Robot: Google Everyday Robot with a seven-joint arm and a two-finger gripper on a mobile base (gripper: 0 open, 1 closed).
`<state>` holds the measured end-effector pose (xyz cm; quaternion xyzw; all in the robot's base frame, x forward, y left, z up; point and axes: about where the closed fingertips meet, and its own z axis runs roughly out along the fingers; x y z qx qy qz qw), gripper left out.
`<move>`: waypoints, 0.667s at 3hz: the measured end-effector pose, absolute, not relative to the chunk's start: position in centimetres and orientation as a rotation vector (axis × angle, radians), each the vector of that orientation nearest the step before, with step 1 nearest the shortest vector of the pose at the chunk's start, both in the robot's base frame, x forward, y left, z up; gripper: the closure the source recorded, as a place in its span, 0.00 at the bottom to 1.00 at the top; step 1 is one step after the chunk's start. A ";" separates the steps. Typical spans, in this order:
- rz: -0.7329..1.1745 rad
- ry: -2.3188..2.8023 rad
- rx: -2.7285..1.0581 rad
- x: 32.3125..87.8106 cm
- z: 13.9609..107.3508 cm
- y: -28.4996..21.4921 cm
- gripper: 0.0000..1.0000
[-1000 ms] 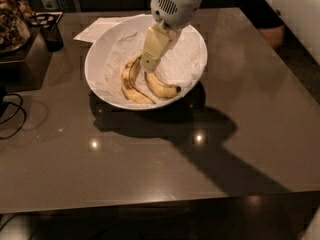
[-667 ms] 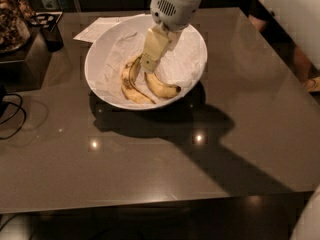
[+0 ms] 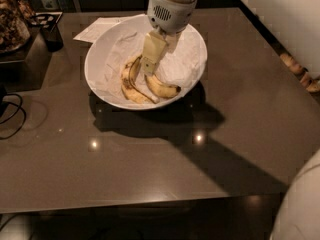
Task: Pick banana from white bowl
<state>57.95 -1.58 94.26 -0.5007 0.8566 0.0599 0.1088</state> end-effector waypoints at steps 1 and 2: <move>0.155 2.538 -1.482 58.3 93.6 -1.5 0.38; 0.142 2.549 -1.490 58.5 93.1 -1.3 0.36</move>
Offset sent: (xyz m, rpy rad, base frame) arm -0.0043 -0.0067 -0.0185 -0.0925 0.0763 0.0039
